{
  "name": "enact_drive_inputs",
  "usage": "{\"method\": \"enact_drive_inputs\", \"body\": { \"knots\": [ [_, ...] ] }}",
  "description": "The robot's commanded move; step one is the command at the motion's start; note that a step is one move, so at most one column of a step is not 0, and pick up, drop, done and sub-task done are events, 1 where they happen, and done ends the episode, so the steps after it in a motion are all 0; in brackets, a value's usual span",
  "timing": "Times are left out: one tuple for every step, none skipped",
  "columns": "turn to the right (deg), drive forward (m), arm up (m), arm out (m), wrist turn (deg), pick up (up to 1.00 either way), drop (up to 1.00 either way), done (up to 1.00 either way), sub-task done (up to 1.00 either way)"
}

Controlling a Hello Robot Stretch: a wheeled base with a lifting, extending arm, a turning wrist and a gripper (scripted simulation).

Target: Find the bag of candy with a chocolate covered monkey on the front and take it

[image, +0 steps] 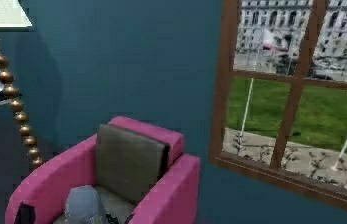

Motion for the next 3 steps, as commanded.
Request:
{"method": "enact_drive_inputs", "body": {
  "knots": [
    [45.0, 0.00, 0.00, 0.00, 0.0, 0.00, 0.00, 0.00, 0.00],
    [45.0, 0.00, 0.00, 0.00, 0.0, 0.00, 0.00, 0.00, 0.00],
    [45.0, 0.00, 0.00, 0.00, 0.0, 0.00, 0.00, 0.00, 0.00]
  ]
}}
